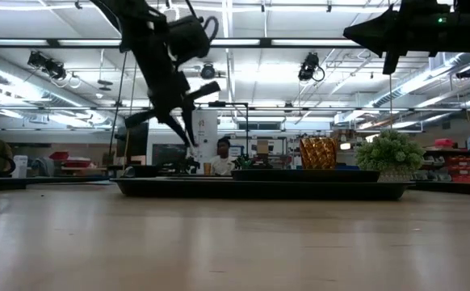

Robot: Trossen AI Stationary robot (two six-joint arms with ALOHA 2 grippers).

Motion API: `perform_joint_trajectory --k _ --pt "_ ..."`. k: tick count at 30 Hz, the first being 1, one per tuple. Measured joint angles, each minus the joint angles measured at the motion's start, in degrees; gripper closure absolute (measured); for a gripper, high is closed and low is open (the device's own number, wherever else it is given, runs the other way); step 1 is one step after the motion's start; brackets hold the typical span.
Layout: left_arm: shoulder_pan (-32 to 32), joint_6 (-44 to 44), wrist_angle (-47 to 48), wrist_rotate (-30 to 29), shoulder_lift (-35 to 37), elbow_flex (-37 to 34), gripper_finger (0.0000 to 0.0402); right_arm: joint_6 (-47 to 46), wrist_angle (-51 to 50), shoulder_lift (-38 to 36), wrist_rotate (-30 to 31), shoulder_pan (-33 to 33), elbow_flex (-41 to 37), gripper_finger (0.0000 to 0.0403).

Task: Pick and place plate/cup/fork/spoon on tray
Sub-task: Put the orange fork on the black tray to the left of the black plate

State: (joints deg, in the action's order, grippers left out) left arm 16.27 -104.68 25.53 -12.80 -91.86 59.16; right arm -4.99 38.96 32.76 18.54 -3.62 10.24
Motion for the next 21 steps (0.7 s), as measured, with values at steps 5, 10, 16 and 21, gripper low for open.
perform_joint_trajectory --k 5,10,16,21 --pt "0.04 -5.11 -4.67 -0.28 -5.38 -0.02 0.0379 -0.15 0.07 0.69 -0.13 0.02 0.00 0.0392" --pt "0.02 -5.48 -7.74 -0.42 -9.31 0.00 0.0379 -1.80 0.50 2.11 -0.08 0.02 0.01 0.0392" --pt "0.02 -5.52 -7.35 -0.24 -10.66 -0.02 0.0379 -2.82 0.94 3.77 0.03 0.02 0.00 0.0392" --pt "0.02 -4.82 -7.64 0.56 -10.66 -0.02 0.0366 -2.76 3.04 5.43 0.03 0.00 0.02 0.0392"
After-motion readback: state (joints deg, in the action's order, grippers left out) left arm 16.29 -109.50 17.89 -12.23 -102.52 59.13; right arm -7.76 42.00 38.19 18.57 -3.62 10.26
